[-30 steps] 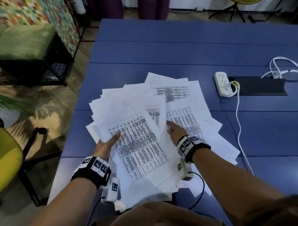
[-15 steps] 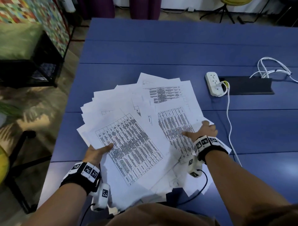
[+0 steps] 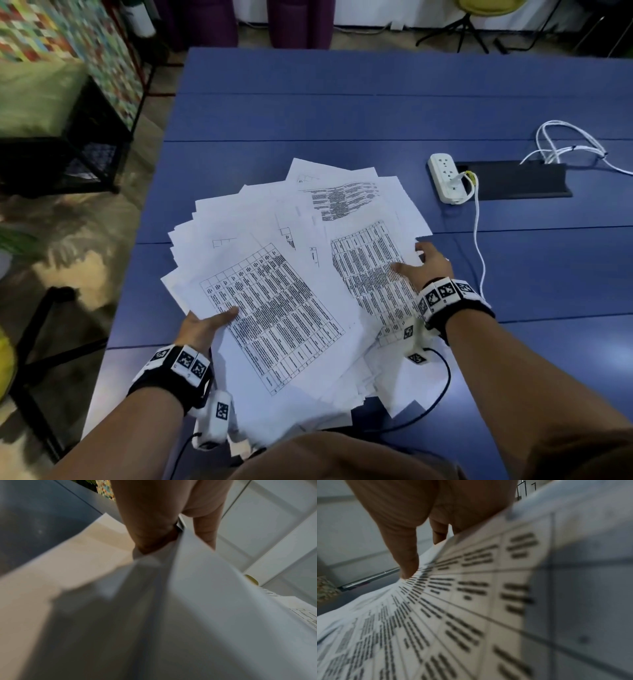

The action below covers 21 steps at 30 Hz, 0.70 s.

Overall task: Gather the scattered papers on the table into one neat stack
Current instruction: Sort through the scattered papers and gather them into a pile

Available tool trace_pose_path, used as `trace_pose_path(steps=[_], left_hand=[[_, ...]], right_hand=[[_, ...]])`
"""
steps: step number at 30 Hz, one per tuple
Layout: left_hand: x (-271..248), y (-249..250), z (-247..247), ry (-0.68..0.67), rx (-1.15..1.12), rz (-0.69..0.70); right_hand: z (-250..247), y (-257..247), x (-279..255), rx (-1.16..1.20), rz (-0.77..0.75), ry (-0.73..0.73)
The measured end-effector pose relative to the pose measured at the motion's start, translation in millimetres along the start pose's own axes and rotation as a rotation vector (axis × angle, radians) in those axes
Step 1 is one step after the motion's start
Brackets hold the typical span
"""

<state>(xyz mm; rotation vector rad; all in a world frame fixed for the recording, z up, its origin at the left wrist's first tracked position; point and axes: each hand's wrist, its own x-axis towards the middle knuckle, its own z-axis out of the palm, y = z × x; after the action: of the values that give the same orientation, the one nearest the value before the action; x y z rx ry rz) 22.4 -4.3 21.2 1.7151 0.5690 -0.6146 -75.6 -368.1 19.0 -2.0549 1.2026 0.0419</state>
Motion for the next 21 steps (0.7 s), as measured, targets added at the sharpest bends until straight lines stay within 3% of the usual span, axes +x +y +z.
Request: trace_pose_path(steps=[7,13,17,21], left_hand=[[-1,2,-2,0.014,0.045,-0.007],[-5,6,-2,0.011,0.08,-0.001],[-8,7,-2,0.026,0.08,0.008],[-6,5,-4,0.001,0.062,-0.002]], right_hand=[[7,-26,6,-0.058,-0.156,0.143],[7,-48,18,0.085,-0.016,-0.004],[-2,-67,23,0.059,0.03,0.094],[-12,-87,23,0.027,-0.045,0.197]])
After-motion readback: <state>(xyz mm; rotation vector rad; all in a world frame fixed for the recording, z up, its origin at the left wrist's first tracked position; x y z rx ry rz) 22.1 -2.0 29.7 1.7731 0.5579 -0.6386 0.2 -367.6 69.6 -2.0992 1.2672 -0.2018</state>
